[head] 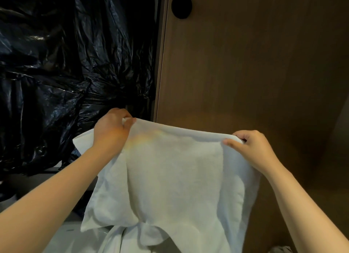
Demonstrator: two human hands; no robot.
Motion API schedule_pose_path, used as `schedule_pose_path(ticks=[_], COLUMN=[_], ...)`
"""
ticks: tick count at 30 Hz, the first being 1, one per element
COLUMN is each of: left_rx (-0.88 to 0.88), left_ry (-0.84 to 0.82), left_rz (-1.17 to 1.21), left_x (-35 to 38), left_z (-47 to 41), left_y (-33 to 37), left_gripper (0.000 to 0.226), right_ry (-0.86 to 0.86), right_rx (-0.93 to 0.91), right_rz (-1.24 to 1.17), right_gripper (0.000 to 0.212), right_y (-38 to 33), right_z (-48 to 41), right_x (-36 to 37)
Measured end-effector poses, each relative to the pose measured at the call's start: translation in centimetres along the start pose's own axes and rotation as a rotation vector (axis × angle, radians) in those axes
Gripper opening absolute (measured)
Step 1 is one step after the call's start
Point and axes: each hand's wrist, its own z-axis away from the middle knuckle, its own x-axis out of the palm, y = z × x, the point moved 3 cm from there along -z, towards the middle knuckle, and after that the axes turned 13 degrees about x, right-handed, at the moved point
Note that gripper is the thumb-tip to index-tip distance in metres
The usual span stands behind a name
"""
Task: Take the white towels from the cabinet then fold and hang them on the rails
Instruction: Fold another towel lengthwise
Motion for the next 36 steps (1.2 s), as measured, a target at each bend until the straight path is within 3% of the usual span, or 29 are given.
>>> schedule_pose_path(ticks=[4, 8, 11, 12, 19, 27, 29, 32, 36], left_rx=[0.161, 0.294, 0.289, 0.278, 0.126, 0.16, 0.136, 0.01, -0.268], left_ry=[-0.075, -0.22, -0.359, -0.361, -0.245, 0.008, -0.073, -0.333, -0.337], left_rz=[0.075, 0.347, 0.525, 0.553, 0.57, 0.564, 0.517, 0.364, 0.453], left_x=[1.4, 3.4, 5.2, 5.4, 4.1, 2.6, 4.3, 8.7, 10.3], left_z=[1.3, 3.0, 3.8, 3.8, 2.7, 0.8, 1.0, 3.7, 9.2], left_y=[1.9, 6.1, 7.6, 7.7, 5.5, 8.1, 7.5, 5.4, 3.7], left_gripper=[0.038, 0.048, 0.028, 0.018, 0.017, 0.017, 0.018, 0.019, 0.042], right_ry=[0.011, -0.031, -0.037, -0.026, -0.015, 0.058, 0.011, -0.063, -0.202], right_rx=[-0.077, -0.222, -0.303, -0.308, -0.091, -0.046, 0.021, 0.116, 0.223], right_rz=[-0.022, 0.009, -0.008, -0.007, 0.107, -0.242, -0.26, -0.288, -0.345], right_gripper=[0.025, 0.02, 0.017, 0.016, 0.022, 0.019, 0.014, 0.009, 0.016], right_y=[-1.4, -5.3, -7.7, -8.0, -3.9, -4.6, -4.4, -3.0, 0.2], right_z=[0.5, 1.3, 1.8, 1.8, 1.3, 2.0, 2.0, 2.9, 6.0], right_x=[1.1, 1.8, 1.5, 1.3, 0.2, -0.9, -0.3, 1.8, 5.7])
